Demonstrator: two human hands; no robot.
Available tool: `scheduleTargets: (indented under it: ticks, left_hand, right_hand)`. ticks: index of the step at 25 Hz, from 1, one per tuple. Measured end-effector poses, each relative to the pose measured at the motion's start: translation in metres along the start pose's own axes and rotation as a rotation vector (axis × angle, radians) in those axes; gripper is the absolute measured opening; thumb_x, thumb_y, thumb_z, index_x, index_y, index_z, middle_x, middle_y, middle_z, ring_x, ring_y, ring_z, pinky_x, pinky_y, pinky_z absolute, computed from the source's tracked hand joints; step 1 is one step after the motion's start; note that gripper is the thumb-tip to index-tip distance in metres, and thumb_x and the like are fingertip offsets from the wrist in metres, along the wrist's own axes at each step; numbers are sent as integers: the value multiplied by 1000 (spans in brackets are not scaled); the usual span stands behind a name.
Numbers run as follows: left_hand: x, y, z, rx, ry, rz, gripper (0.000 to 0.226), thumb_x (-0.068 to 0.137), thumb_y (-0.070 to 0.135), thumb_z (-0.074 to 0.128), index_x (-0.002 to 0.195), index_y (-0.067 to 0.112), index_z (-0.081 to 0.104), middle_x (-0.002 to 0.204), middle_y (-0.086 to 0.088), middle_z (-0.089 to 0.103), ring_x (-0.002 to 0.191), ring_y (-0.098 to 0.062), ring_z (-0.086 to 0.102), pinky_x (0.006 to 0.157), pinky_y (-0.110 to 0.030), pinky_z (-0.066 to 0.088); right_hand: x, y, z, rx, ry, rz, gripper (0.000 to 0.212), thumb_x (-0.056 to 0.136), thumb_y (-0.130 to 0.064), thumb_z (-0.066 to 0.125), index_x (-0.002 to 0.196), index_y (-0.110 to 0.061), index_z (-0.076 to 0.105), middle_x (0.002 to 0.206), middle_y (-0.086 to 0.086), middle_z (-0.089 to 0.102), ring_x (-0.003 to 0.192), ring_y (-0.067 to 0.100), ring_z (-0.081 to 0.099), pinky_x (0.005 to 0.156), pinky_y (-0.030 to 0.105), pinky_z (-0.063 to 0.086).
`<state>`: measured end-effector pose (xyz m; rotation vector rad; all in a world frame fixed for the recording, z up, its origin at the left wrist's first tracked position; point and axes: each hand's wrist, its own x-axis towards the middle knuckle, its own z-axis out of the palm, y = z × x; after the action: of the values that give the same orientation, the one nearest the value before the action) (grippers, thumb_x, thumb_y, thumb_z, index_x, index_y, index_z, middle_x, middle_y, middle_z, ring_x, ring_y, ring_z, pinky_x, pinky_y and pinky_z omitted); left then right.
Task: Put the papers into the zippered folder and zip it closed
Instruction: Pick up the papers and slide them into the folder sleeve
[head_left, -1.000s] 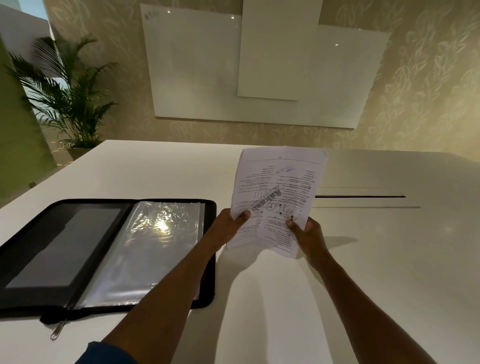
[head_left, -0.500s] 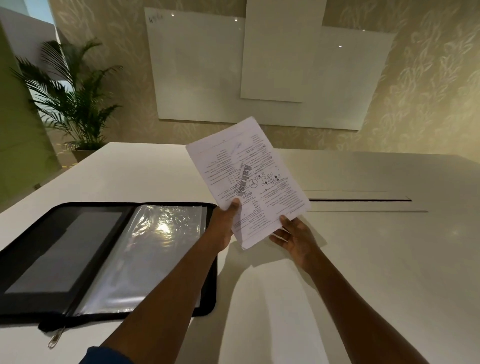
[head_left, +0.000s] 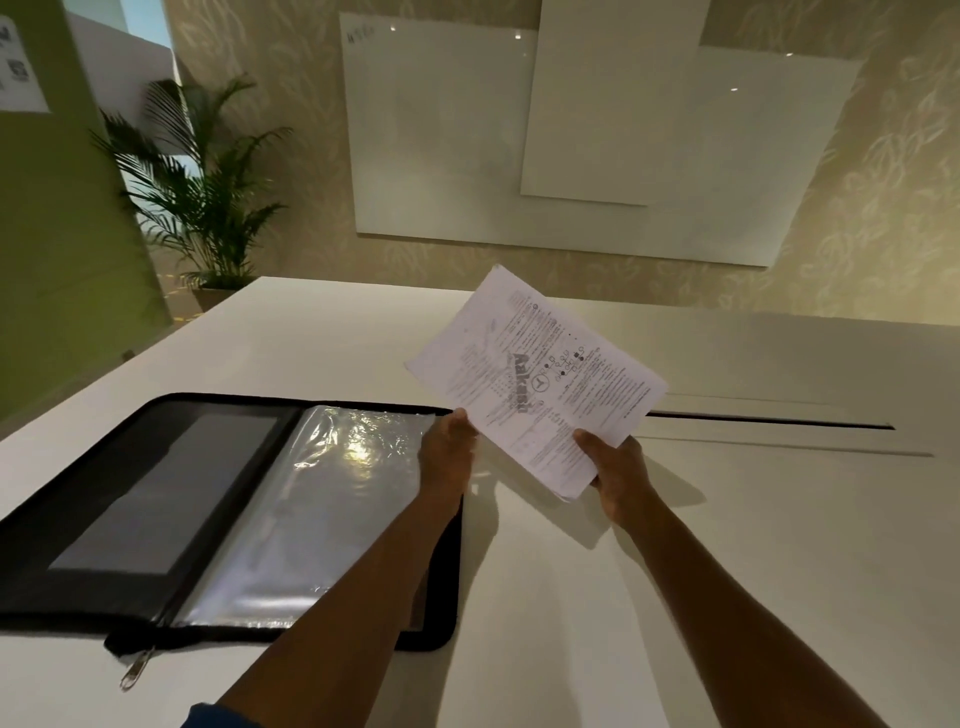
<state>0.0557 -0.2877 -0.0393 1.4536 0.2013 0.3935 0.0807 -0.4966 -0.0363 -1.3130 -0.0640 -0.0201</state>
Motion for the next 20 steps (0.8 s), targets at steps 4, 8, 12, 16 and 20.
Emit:
scheduleTargets:
  ticks: [4, 8, 12, 16, 20]
  left_hand:
    - [17, -33, -24, 1165, 111, 48, 70, 89, 57, 52, 143, 14, 40, 149, -14, 39, 142, -40, 26, 112, -58, 22]
    - [18, -54, -26, 1370, -55, -87, 101, 78, 80, 41, 155, 19, 13, 163, -14, 5, 146, -50, -5, 110, -70, -3]
    - [16, -59, -24, 1414, -53, -61, 90, 87, 70, 37, 155, 16, 12, 163, -17, 4, 145, -53, -4, 109, -72, -2]
    - [12, -54, -25, 1437, -104, -63, 82, 92, 64, 35, 155, 18, 11, 163, -16, 3, 145, -52, -6, 109, -71, -3]
    - [5, -47, -34, 1446, -175, -27, 77, 90, 62, 40, 152, 21, 19, 161, -12, 12, 145, -50, 0, 109, -71, 5]
  right_hand:
    - [13, -4, -14, -19, 52, 49, 38, 90, 6, 60, 122, -15, 56, 127, 20, 64, 113, 40, 63, 90, 66, 51]
    - [18, -4, -18, -40, 79, 87, 34, 90, 5, 60, 110, -23, 60, 127, 20, 64, 115, 40, 62, 93, 66, 50]
    - [18, 1, -24, -39, 87, 113, 32, 91, 4, 60, 110, -22, 61, 124, 17, 65, 107, 34, 65, 84, 54, 57]
    - [13, 10, -27, -46, 131, 161, 35, 91, 2, 61, 120, -16, 58, 125, 17, 65, 111, 36, 64, 87, 52, 56]
    - [2, 18, -28, -42, 167, 200, 39, 90, 3, 62, 127, -8, 56, 126, 20, 65, 105, 34, 65, 83, 46, 56]
